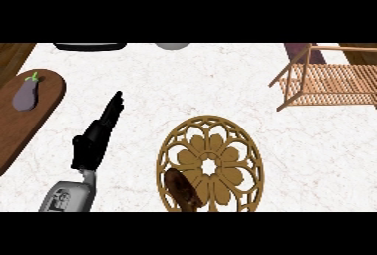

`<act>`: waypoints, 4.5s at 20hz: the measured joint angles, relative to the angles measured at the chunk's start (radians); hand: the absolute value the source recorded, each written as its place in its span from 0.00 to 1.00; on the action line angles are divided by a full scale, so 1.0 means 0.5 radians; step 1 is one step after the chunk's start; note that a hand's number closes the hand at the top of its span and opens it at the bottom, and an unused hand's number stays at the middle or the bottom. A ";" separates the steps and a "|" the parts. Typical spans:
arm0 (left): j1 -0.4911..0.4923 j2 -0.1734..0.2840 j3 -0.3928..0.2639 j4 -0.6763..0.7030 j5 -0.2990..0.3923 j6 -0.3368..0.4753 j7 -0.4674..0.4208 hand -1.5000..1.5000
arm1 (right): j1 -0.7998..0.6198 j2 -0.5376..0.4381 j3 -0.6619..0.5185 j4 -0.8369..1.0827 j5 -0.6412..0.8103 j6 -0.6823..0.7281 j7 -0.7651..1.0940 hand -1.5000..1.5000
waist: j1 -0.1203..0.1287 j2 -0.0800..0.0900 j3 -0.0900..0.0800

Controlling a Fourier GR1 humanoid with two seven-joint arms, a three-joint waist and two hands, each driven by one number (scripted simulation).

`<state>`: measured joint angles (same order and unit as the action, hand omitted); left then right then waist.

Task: Pick the tomato from the placemat and place it in the tiered shelf

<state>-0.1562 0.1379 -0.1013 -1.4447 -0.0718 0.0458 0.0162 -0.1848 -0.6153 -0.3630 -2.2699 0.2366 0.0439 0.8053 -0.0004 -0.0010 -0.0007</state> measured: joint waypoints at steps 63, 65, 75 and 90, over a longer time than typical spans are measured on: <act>-0.034 -0.093 0.111 0.014 -0.115 -0.099 -0.006 0.50 | -1.333 -0.304 -0.223 3.231 0.338 -0.936 -1.739 0.00 | 0.021 0.007 0.002; -0.049 -0.097 0.115 0.030 -0.123 -0.093 -0.004 0.50 | -1.346 -0.300 -0.270 3.237 0.261 -0.900 -1.763 0.00 | 0.019 0.007 0.002; -0.057 -0.109 0.126 0.014 -0.130 -0.097 0.012 0.50 | -1.427 -0.386 -0.369 3.274 -0.009 -0.622 -1.805 0.00 | 0.020 0.006 0.002; -0.025 -0.099 0.146 -0.023 -0.126 -0.107 0.044 0.50 | -1.269 -0.955 -0.856 3.369 -0.447 -0.395 -1.358 0.00 | -0.021 -0.002 0.002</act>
<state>-0.1689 0.0885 -0.0286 -1.4563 -0.1348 -0.0079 0.0382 -0.8195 -1.0929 -0.7911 -0.5853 0.0133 -0.1536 0.1265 -0.0108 -0.0020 0.0001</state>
